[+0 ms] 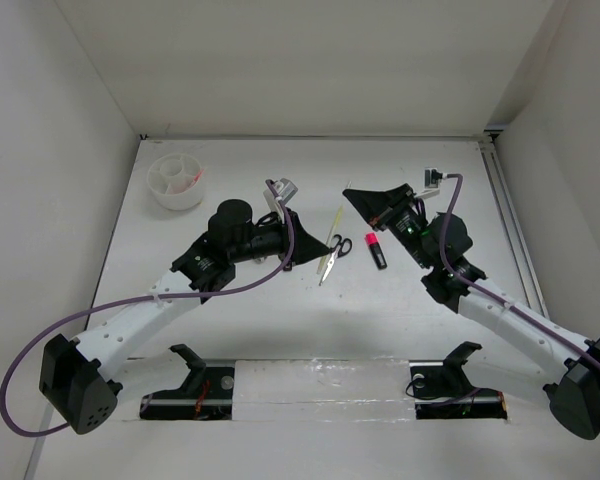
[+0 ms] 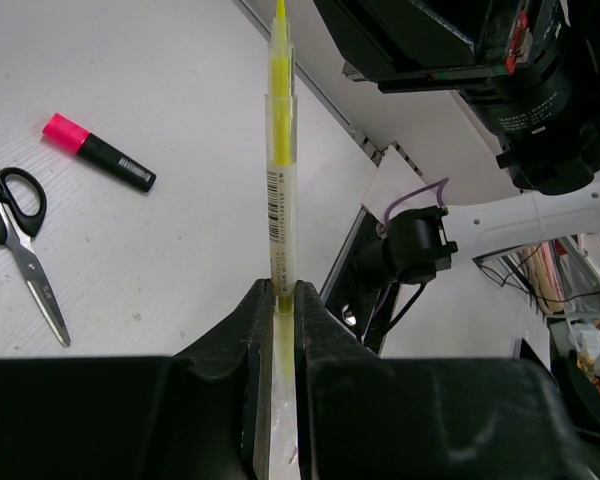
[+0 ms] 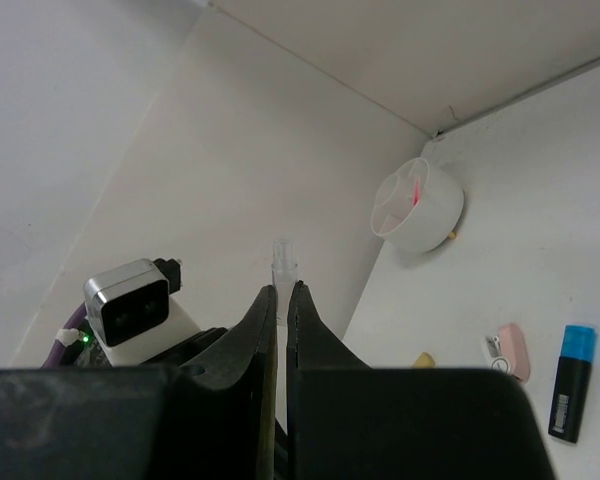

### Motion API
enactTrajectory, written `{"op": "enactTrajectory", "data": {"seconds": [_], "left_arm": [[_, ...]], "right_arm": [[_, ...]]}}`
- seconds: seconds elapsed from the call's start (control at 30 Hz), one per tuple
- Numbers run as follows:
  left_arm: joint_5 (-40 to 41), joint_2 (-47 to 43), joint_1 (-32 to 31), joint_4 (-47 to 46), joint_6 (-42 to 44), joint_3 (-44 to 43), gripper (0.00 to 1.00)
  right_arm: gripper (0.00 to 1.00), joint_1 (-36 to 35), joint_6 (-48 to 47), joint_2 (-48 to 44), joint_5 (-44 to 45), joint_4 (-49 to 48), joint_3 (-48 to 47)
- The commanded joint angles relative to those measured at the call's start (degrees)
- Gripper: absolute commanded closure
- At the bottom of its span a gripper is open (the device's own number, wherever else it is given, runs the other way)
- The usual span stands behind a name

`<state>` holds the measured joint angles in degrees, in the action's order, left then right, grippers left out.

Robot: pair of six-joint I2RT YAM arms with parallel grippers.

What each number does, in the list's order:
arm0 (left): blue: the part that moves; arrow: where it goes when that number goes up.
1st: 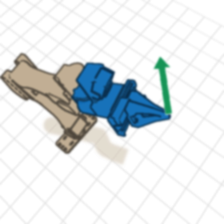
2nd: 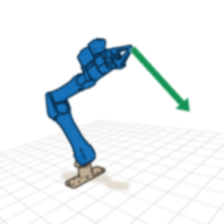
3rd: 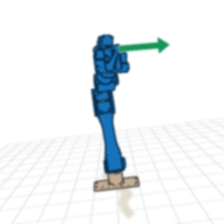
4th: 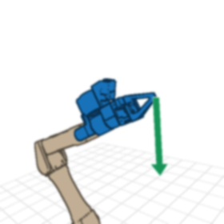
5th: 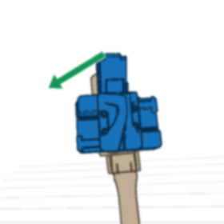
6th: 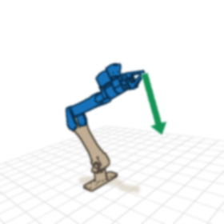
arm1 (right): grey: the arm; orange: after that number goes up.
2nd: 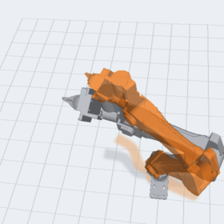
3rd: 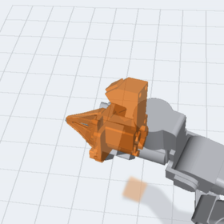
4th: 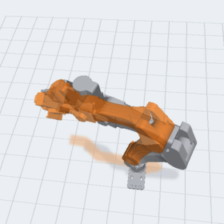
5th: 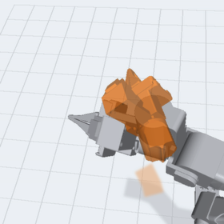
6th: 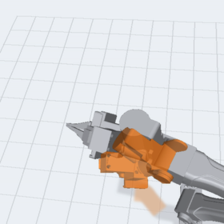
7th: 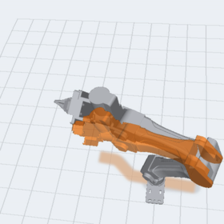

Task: Sort the stationery into containers
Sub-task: Close the pen cap on the pen.

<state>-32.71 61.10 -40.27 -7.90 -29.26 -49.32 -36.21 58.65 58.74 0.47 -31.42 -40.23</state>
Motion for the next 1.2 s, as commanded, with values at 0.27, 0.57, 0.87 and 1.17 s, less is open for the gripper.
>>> {"op": "enactTrajectory", "data": {"seconds": [0.27,0.57,0.87,1.17], "left_arm": [[0.3,-1.6,0.1,-1.9,0.3,-3.1,1.0],[0.3,-1.1,0.1,-1.9,0.3,-2.5,1.0],[-0.8,-0.5,0.1,-3.1,0.3,-1.5,1.0],[-0.8,-0.5,0.1,-3.1,0.3,-1.5,1.0]], "right_arm": [[1.0,-1.1,-1.0,-1.0,-0.2,-3.6,0.6],[1.0,-1.1,-1.0,-1.5,-0.2,-3.6,1.1],[1.0,-1.1,-1.5,-2.1,1.0,-3.6,0.1],[1.0,-1.7,-1.5,-2.1,1.0,-3.0,0.1]]}}
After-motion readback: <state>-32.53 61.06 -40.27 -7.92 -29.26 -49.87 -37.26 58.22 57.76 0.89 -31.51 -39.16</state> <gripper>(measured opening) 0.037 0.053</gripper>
